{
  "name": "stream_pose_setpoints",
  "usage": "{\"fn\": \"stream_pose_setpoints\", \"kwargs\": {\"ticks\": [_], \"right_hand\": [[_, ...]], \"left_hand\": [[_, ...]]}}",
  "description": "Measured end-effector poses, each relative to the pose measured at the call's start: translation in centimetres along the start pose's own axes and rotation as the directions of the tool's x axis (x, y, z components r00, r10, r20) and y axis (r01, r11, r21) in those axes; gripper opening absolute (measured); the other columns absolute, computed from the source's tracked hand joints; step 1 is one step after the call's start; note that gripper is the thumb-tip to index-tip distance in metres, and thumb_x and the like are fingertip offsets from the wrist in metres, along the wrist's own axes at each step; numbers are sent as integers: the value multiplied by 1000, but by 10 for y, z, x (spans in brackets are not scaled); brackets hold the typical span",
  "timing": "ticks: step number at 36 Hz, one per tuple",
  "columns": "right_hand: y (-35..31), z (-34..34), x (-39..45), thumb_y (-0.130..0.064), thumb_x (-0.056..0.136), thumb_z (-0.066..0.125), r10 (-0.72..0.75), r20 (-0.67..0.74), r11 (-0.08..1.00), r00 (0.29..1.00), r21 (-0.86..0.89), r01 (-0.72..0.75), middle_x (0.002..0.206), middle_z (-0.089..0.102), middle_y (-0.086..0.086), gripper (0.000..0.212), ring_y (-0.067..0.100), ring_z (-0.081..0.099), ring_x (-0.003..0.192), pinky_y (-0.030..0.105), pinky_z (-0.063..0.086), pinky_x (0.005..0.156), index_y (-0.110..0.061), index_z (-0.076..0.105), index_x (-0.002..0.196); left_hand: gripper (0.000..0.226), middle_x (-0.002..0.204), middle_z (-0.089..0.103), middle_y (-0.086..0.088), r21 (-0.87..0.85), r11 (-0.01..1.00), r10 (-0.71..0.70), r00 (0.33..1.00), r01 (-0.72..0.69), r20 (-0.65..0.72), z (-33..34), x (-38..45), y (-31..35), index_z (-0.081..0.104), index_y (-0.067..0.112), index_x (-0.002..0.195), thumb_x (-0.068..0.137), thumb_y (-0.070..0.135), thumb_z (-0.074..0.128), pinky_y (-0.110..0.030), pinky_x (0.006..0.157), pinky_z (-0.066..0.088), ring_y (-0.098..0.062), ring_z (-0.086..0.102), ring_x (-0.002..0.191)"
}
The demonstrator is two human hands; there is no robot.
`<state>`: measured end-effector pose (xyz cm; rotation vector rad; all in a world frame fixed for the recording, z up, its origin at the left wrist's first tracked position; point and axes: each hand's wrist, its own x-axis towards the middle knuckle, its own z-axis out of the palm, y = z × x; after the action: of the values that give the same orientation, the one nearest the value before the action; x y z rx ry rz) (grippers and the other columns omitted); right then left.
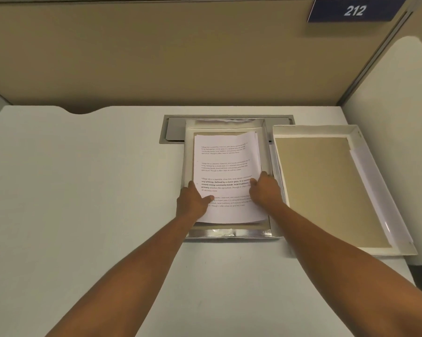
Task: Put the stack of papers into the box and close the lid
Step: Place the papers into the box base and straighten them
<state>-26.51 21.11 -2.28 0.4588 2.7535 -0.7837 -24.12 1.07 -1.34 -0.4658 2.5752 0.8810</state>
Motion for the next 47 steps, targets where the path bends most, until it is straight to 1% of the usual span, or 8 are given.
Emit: {"fn": "stream_pose_setpoints", "kwargs": {"ticks": [10, 15, 18, 21, 24, 29, 34, 47], "right_hand": [[1, -4, 4, -36, 100, 44, -1, 78, 993, 997, -114, 10, 133, 41, 22, 47, 36, 59, 105, 36, 47, 82, 2, 45, 129], [-10, -13, 2, -37, 98, 50, -19, 13, 983, 1000, -182, 21, 135, 50, 23, 67, 36, 56, 117, 39, 49, 90, 5, 26, 145], [-8, -29, -1, -33, 96, 53, -56, 19, 965, 998, -255, 59, 116, 65, 19, 49, 34, 64, 102, 33, 46, 72, 4, 48, 128], [1, -38, -13, -38, 92, 60, -79, 167, 917, 983, -374, 137, 107, 68, 15, 38, 32, 65, 97, 29, 41, 69, -2, 62, 107], [15, -39, -41, -45, 83, 69, -32, 281, 884, 959, -440, 159, 107, 66, 13, 49, 29, 64, 97, 28, 42, 69, -3, 60, 107], [12, -26, -56, -39, 78, 77, -19, 310, 878, 951, -449, 164, 115, 61, 13, 58, 30, 63, 101, 29, 45, 71, 0, 56, 116], [14, -13, -68, -27, 73, 82, 17, 282, 899, 959, -425, 109, 120, 52, 14, 67, 29, 62, 102, 31, 48, 74, 3, 49, 123], [16, -9, -77, -13, 74, 76, 47, 204, 935, 978, -355, 29, 96, 66, 8, 26, 25, 60, 73, 26, 42, 62, -8, 61, 95]], "left_hand": [[74, 135, 49, -17, 139, 990, -38, 999, 34, 29, -7, -6, 6, 40, 5, 137, 87, 53, 66, -44, 101, 49, -34, 54, 123], [82, 139, 46, -18, 148, 988, -34, 999, 33, 5, -10, -5, 15, 36, 1, 140, 86, 54, 67, -43, 98, 51, -33, 54, 124], [88, 143, 44, -17, 141, 989, -35, 999, 33, 9, -17, -2, 17, 31, 0, 144, 85, 53, 68, -45, 100, 50, -33, 52, 127], [93, 142, 46, -17, 179, 984, -32, 999, 27, 29, -20, -1, 16, 31, -1, 144, 82, 53, 72, -44, 100, 50, -33, 53, 127], [105, 138, 48, -16, 285, 958, 3, 994, -33, 107, -14, -15, 11, 30, -2, 143, 72, 58, 79, -40, 97, 52, -31, 54, 124], [125, 139, 42, -18, 484, 867, 20, 979, -117, 201, -10, -18, 4, 22, -7, 147, 62, 56, 86, -36, 97, 49, -30, 49, 126], [108, 129, 47, -14, 569, 799, 76, 972, -192, 221, -7, -23, -5, 34, -2, 141, 63, 48, 89, -37, 95, 53, -28, 54, 118], [79, 127, 51, -14, 504, 837, 127, 972, -212, 196, -14, -23, -14, 42, 2, 136, 75, 33, 81, -36, 91, 53, -29, 58, 113]]}}
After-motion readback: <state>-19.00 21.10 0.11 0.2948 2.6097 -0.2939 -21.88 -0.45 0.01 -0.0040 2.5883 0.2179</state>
